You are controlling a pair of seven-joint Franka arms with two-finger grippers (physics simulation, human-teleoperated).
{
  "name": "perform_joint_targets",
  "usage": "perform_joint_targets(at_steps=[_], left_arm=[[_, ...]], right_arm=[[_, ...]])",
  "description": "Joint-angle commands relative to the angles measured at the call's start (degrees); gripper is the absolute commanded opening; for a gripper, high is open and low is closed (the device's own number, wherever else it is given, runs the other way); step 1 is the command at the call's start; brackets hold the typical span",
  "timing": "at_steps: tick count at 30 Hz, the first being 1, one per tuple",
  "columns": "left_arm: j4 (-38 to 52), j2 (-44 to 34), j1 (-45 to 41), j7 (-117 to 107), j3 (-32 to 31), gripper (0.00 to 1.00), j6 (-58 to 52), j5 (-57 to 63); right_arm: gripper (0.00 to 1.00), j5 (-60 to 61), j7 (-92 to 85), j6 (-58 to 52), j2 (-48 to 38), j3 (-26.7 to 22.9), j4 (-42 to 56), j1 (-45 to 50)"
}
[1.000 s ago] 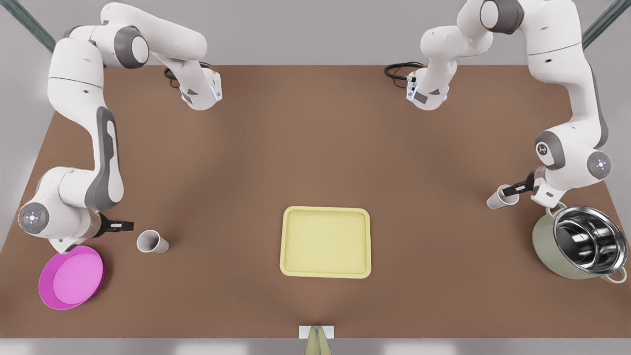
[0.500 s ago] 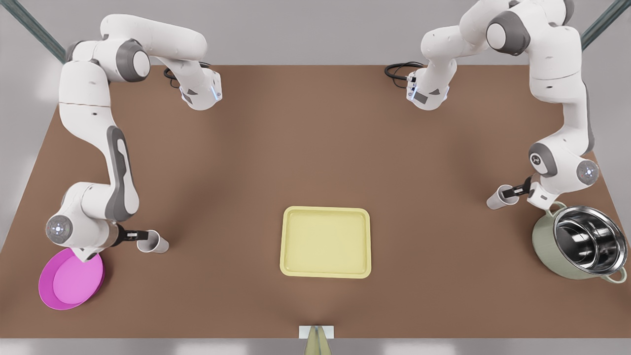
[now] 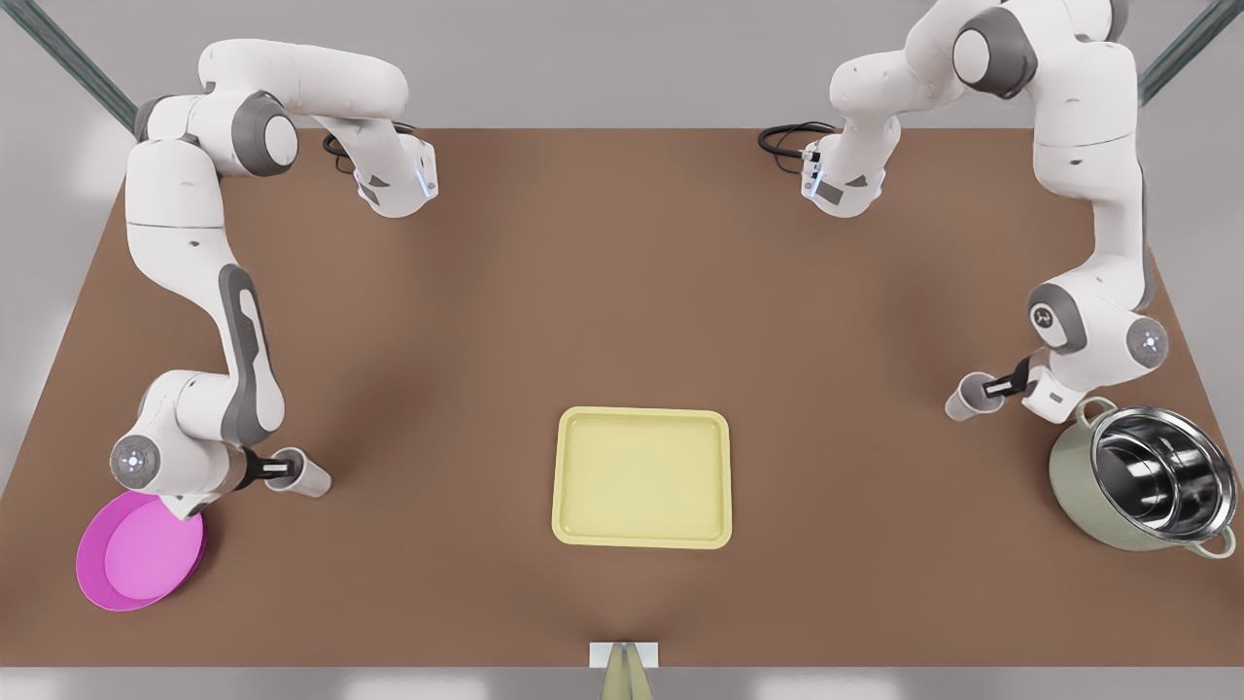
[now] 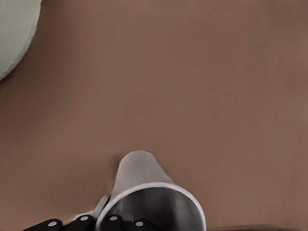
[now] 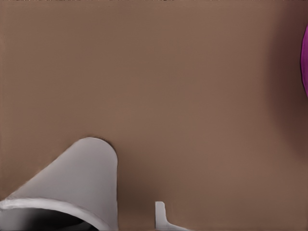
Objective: Use both arms to respectively pick up the white IKEA cups from the middle-left and middle-right positions, then place the white IKEA cups onto the middle-middle tray, ensuring that the cups remain upright and do not tip over
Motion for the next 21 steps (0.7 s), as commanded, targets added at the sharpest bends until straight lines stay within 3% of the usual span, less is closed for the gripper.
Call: perform_joint_targets(at_steps=[1,2,5,6,10,11,14,20,21], left_arm=[[2.89,-1.12,-1.32,-8.94,-5.22,0.21,-3.16,-1.28],[8.51,-0.51,-1.84,-15.43,-8.3,0.21,-8.17,-1.11],[24.93,8.97,-18.54,-48.63,-10.93,0.21,-15.01,6.54],[29.44,11.88,-23.36,-57.08,-14.37,0.21,-16.52,6.89],[44.03,23.04,-34.01,-74.6,-14.37,0.21,-19.51,9.79],[44.21,24.1,-34.36,-74.86,-14.37,0.21,-18.55,9.79],[44.12,25.77,-34.1,-74.6,-14.28,0.21,-16.18,10.15],[43.94,28.32,-33.66,-74.42,-14.19,0.21,-9.41,9.97],[43.86,28.49,-33.66,-74.51,-14.19,0.26,-8.27,9.97]], right_arm=[[0.21,-0.68,-0.79,-0.36,-0.09,0.04,0.46,0.02],[0.21,-0.51,-0.79,-0.36,-0.18,0.13,0.46,0.02],[0.21,-0.51,-0.97,-1.41,-0.35,0.31,0.64,0.02],[0.21,-0.51,-1.05,-2.64,-0.79,0.57,0.73,0.37],[0.21,-0.51,-0.62,-9.06,-2.37,2.68,4.16,7.13],[0.21,-0.51,-0.79,-9.06,-2.81,3.03,4.24,9.33],[0.21,-1.29,-1.23,-7.31,-2.9,10.06,5.21,13.19],[0.21,-1.38,-3.08,4.56,-0.62,10.06,5.65,28.4],[0.21,-1.21,-2.99,6.05,0.17,10.06,5.74,29.2]])
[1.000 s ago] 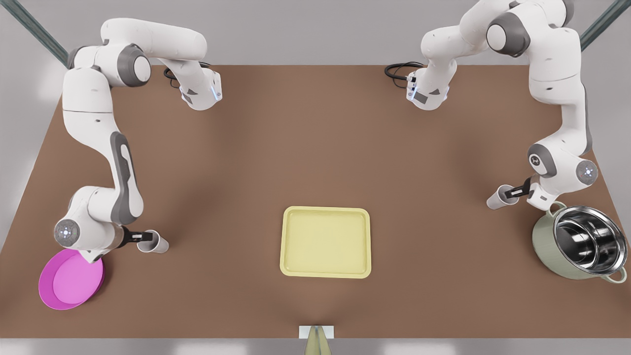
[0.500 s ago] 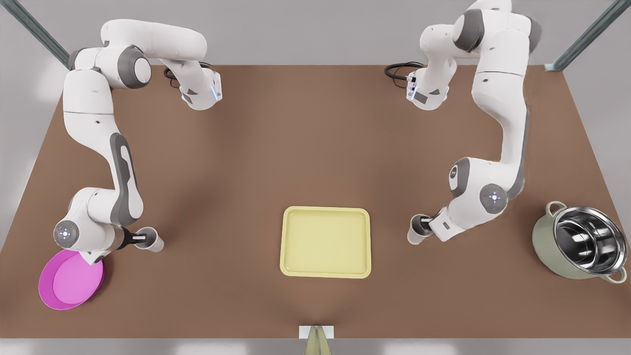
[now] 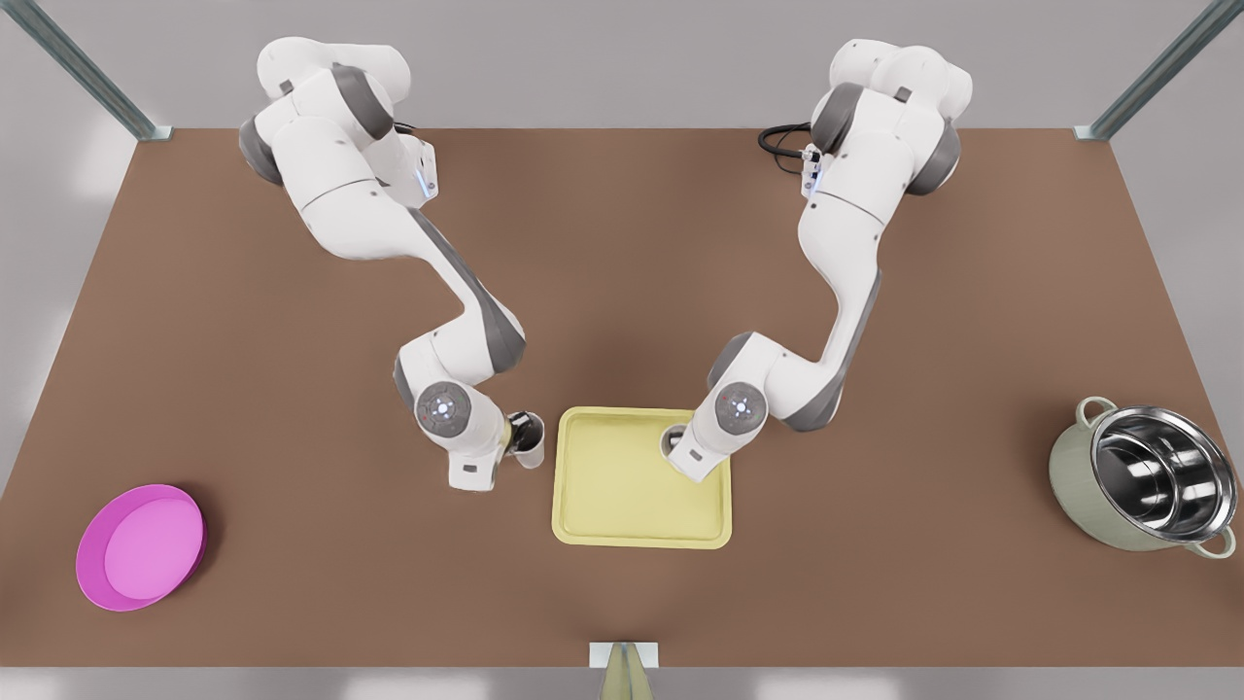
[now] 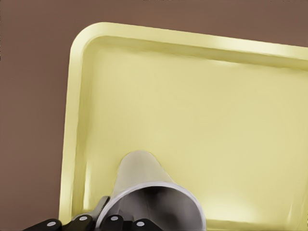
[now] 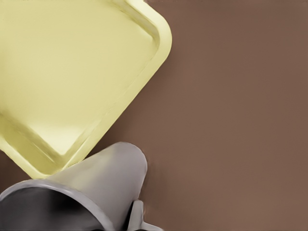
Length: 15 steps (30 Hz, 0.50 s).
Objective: Use both arms to respectively pick up the white IKEA cups from the middle-left and middle-right positions, then place the white IKEA cups onto the middle-middle tray, ensuring that the cups remain upright and do not tip over
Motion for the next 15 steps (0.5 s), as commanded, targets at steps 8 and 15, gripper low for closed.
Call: perform_joint_targets(at_steps=[8,15], left_arm=[[-0.11,-0.16,2.17,-27.92,-1.65,1.0,2.95,0.01],[-0.46,-0.68,2.08,-27.92,-1.74,1.0,-0.56,0.01]], right_arm=[[0.21,2.82,9.05,14.98,2.99,0.1,1.64,5.42],[0.21,6.33,9.05,15.07,8.7,0.1,7.09,6.74]])
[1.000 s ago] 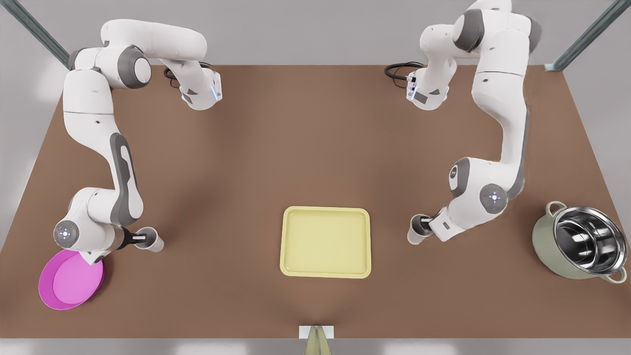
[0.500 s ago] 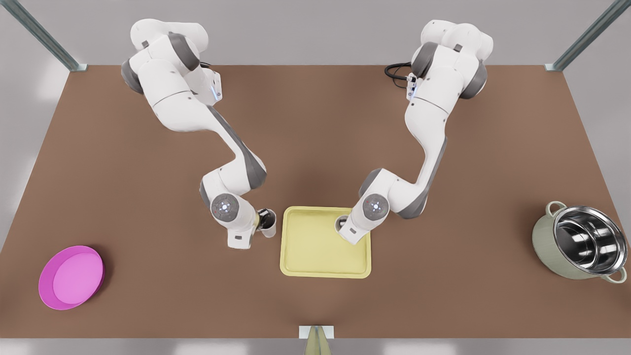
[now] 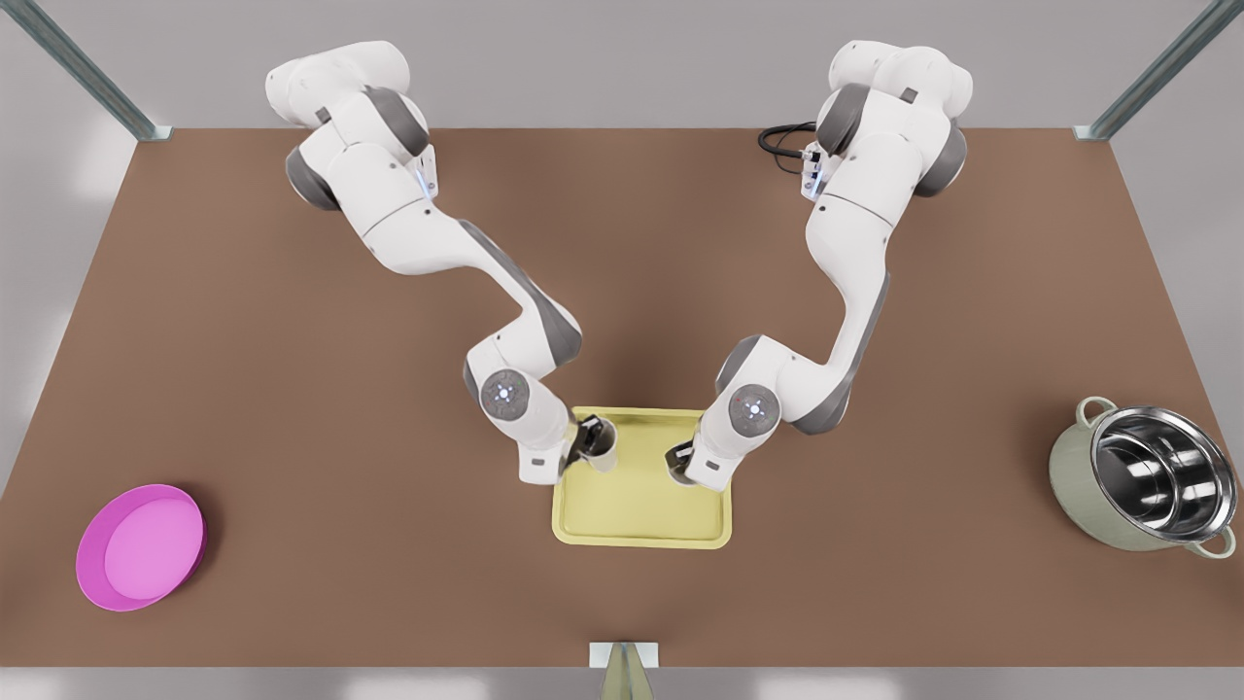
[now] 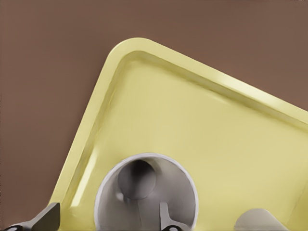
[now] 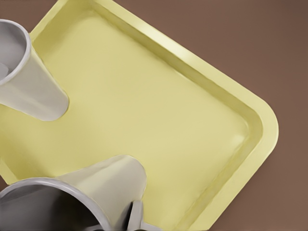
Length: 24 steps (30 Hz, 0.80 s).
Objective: Use both arms to respectively pick up the white IKEA cups from the middle-left and middle-right positions, then place the white IKEA cups onto the middle-middle tray, ensuring that the cups remain upright and do not tip over
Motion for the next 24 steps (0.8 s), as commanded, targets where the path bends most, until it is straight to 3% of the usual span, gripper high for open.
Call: perform_joint_targets(at_steps=[1,5,6,17,19,21,22,23,24], left_arm=[[0.03,-0.28,-0.07,-13.44,-0.06,1.0,-3.43,0.39],[0.03,-0.89,0.2,-13.44,-1.12,1.0,-6.94,0.39],[0.03,-0.89,0.2,-13.44,-1.12,1.0,-6.94,0.31],[0.73,-2.3,2.04,-13.44,-1.91,1.0,-8.25,0.31],[4.42,-4.92,6.07,-11.87,-3.4,1.0,-18.44,0.13],[6.08,-13.89,15.56,-8.27,-8.58,1.0,-31.09,0.13],[14.76,-14.6,18.65,-3.36,-9.38,1.0,-40.05,0.22],[17.96,-15.74,22.59,7.96,-9.9,1.0,-45.25,0.39],[18.04,-17.06,26.73,21.05,-11.49,1.0,-49.82,0.39]], right_arm=[[0.21,0.77,5.55,1.57,0.79,0.01,0.56,0.09],[0.21,0.86,5.64,1.48,1.14,0.01,0.91,0.18],[1.0,0.33,4.59,1.48,1.05,-0.08,0.91,0.27],[1.0,0.68,4.5,-2.04,-2.02,-0.08,1.62,-0.09],[1.0,0.86,4.5,-6.42,-4.65,-0.08,1.62,-0.17],[1.0,0.86,5.02,-14.85,-7.99,-0.51,1.53,-1.22],[1.0,-0.19,5.29,-24.85,-10.37,-2.61,0.56,-2.54],[1.0,-1.6,5.29,-36.63,-11.6,-7.1,0.56,-2.46],[1.0,-2.3,5.29,-41.49,-11.96,-9.91,0.82,-4.03]])
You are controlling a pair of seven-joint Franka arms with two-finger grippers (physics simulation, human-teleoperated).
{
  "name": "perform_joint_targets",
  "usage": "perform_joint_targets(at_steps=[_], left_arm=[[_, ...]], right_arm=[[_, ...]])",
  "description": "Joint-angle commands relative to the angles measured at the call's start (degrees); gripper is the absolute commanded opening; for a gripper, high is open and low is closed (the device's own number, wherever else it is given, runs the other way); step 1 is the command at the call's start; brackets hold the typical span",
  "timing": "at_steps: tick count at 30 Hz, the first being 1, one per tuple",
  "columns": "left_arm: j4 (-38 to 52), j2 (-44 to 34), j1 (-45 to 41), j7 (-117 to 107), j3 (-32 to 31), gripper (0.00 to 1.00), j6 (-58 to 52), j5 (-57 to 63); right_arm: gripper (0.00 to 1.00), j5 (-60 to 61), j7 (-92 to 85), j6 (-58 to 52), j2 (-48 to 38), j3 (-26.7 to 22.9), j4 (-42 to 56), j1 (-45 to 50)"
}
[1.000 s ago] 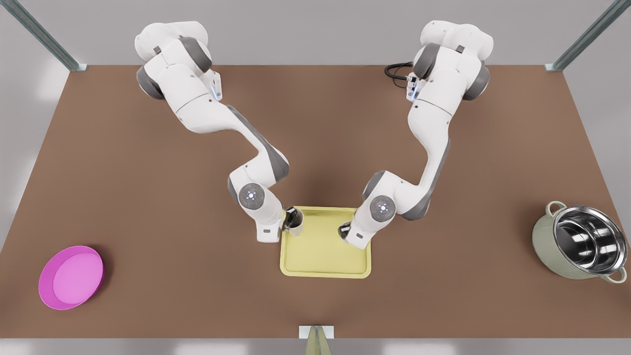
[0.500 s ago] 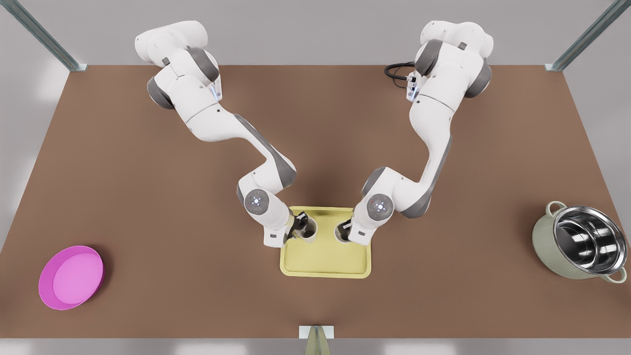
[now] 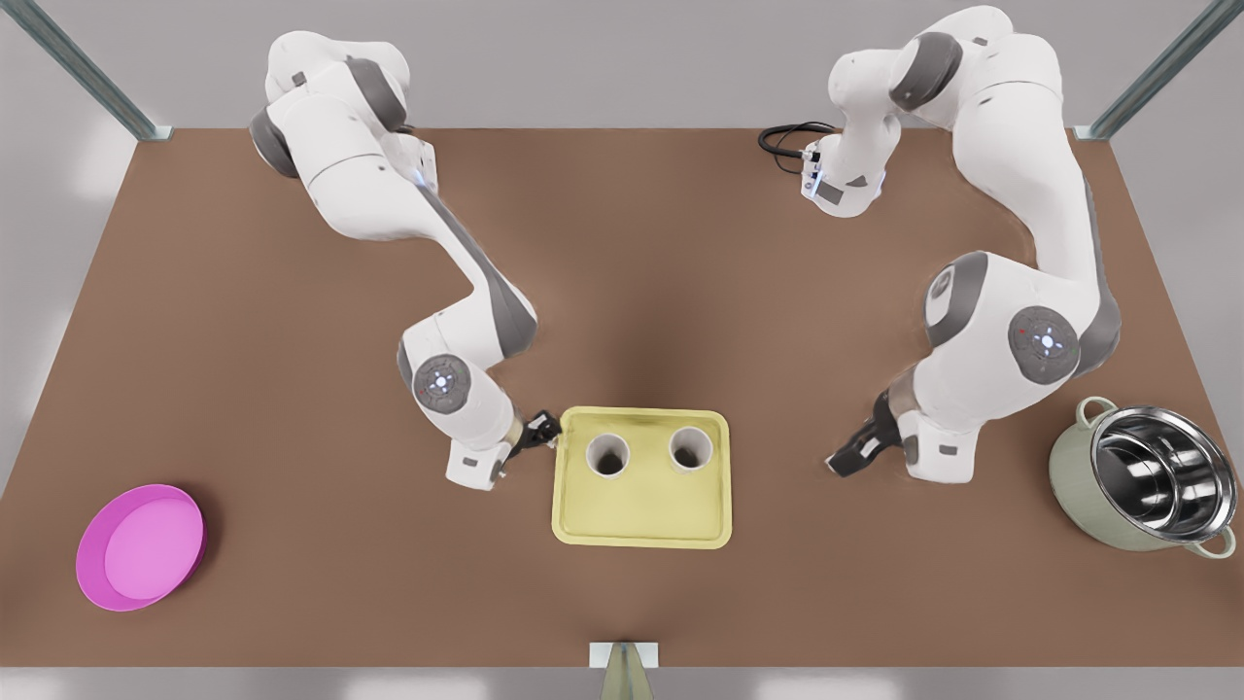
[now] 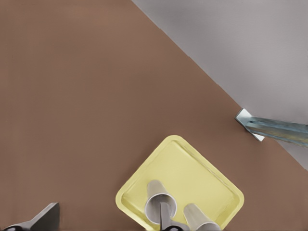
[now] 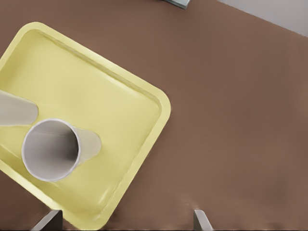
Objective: Use both arms to respectively pick up the white IKEA cups from the middle-left and middle-right positions, then place the white IKEA cups onto the middle-middle tray, ensuring that the cups remain upright and do not tip over
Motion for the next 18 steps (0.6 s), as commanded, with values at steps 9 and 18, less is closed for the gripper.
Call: perform_joint_targets(at_steps=[9,18], left_arm=[[-20.61,-17.0,-6.46,40.23,13.68,1.0,-13.99,-4.29],[-20.25,-15.86,-4.88,40.23,13.68,1.0,-14.25,-4.73]], right_arm=[[1.0,-4.56,-7.31,-42.18,-26.17,-17.21,-1.84,-9.06],[1.0,-4.74,-7.22,-32.51,-35.26,-9.72,-15.59,-17.26]])
